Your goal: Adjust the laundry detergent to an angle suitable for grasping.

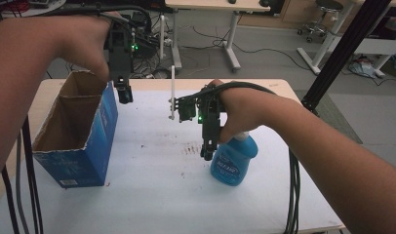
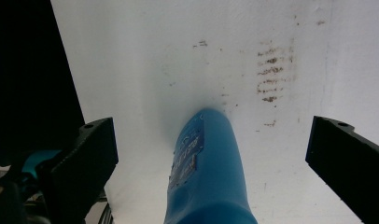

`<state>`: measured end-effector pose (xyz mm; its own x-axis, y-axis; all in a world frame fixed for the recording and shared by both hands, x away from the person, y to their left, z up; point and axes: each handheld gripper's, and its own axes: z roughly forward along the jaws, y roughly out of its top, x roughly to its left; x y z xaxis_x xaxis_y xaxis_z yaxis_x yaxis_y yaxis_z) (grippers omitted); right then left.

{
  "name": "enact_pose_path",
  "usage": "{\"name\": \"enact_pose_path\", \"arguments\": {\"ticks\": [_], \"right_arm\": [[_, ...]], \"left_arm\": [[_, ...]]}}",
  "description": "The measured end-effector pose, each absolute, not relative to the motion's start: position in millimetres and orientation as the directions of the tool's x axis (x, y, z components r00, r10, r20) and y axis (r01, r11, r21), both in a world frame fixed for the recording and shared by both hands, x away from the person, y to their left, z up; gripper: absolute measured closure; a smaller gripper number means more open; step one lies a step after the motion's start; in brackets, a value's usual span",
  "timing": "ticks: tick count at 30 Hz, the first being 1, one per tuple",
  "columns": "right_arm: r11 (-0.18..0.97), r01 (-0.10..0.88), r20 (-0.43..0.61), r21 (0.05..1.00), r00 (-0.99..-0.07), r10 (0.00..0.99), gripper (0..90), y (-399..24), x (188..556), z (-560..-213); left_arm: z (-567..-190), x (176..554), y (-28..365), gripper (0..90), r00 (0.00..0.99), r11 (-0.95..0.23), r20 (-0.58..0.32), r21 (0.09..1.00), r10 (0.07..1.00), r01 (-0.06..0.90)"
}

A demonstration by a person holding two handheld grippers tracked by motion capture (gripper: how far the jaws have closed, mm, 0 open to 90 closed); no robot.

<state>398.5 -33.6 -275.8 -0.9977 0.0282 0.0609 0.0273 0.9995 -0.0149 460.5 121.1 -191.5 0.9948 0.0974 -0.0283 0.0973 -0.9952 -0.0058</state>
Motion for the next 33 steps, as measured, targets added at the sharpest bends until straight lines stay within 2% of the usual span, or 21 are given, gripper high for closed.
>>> {"name": "enact_pose_path", "arguments": {"ticks": [17, 28, 33], "right_arm": [[1.000, 0.027, 0.069, -0.013, -0.997, 0.027, 1.4, -39, 398, -280], [1.000, -0.002, 0.063, -0.012, -0.998, -0.001, 1.4, -38, 391, -277], [1.000, 0.016, 0.062, -0.011, -0.998, 0.017, 1.4, -40, 391, -277]], "left_arm": [[-196, 465, 115, 1.7, 0.993, -0.993, -0.037, -0.015, 0.114, 0.114], [-186, 455, 115, 1.7, 0.992, -0.992, -0.001, 0.001, 0.124, 0.124], [-185, 454, 115, 1.7, 0.993, -0.993, 0.000, 0.001, 0.120, 0.120]]}}
